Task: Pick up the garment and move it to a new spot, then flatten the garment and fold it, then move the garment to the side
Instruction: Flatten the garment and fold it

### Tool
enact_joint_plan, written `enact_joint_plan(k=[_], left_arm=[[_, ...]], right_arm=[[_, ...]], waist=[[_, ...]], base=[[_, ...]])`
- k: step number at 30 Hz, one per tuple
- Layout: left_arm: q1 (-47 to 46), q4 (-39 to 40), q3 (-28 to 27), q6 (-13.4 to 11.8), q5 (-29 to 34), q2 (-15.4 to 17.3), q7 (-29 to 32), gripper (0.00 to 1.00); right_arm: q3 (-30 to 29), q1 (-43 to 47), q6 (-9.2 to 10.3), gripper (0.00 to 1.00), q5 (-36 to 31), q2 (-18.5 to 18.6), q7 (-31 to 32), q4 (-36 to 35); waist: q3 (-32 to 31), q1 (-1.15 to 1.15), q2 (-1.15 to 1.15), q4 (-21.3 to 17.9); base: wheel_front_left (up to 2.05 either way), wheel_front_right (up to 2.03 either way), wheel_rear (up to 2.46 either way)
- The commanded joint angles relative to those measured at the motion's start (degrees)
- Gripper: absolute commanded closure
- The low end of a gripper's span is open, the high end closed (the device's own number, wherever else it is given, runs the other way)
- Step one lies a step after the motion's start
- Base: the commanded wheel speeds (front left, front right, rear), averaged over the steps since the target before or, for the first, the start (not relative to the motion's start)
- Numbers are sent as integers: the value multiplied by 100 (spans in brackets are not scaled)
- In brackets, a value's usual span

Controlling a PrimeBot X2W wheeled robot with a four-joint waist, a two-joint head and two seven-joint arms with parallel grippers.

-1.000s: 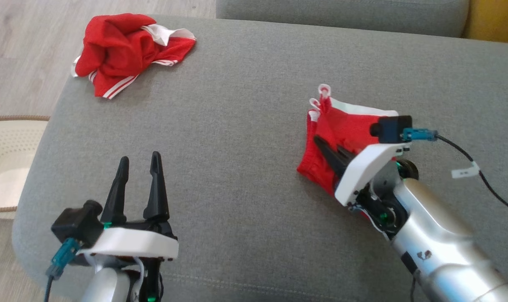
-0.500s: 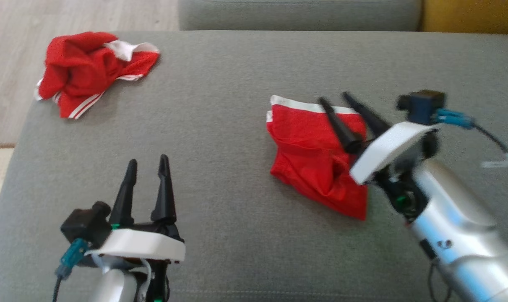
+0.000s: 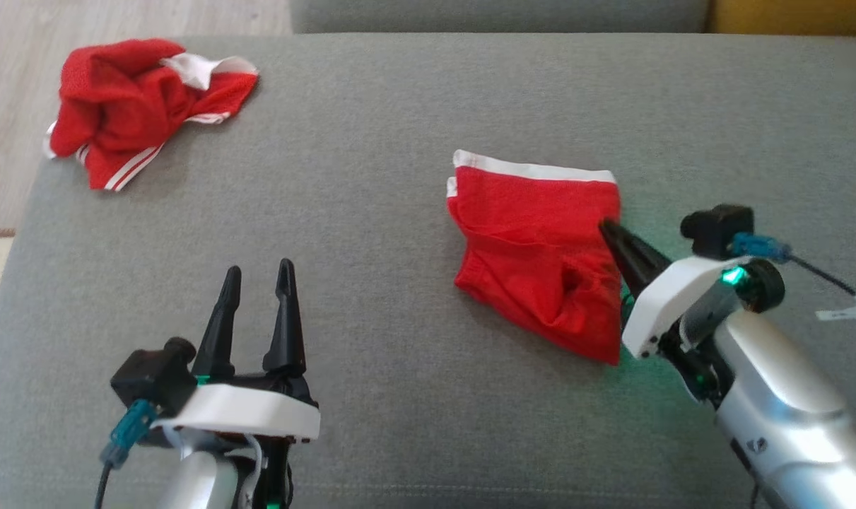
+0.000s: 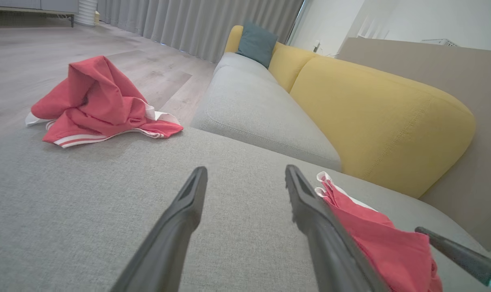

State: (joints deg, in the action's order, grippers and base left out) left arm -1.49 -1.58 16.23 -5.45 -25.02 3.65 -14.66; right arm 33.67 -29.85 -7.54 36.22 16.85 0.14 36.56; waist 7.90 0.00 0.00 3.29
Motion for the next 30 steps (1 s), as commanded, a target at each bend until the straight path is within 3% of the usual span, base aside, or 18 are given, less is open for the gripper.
enact_joint_plan(k=[1, 6, 13, 19, 30], left_arm=[[-275, 188, -144, 39, 10, 22, -32, 0], [-320, 167, -154, 42, 6, 16, -33, 0], [-332, 174, -190, 50, 15, 8, -33, 0], [-367, 193, -195, 58, 32, -6, -33, 0], [-379, 172, -242, 63, 46, -25, -33, 0]], right_arm=[[117, -133, 5, 100, -67, -4, 17, -60], [632, -224, 5, 100, -48, 71, 80, 209], [1422, -346, 5, 100, 418, 112, -60, -66], [2189, -436, 5, 100, 808, 113, -180, -372], [3178, -636, 5, 100, 1190, 2, -362, -205]], waist=[[62, 0, 0, 97], [135, 0, 0, 316], [180, 0, 0, 425], [228, 0, 0, 456], [232, 0, 0, 393]], base=[[0, 0, 0], [0, 0, 0], [0, 0, 0], [0, 0, 0], [0, 0, 0]])
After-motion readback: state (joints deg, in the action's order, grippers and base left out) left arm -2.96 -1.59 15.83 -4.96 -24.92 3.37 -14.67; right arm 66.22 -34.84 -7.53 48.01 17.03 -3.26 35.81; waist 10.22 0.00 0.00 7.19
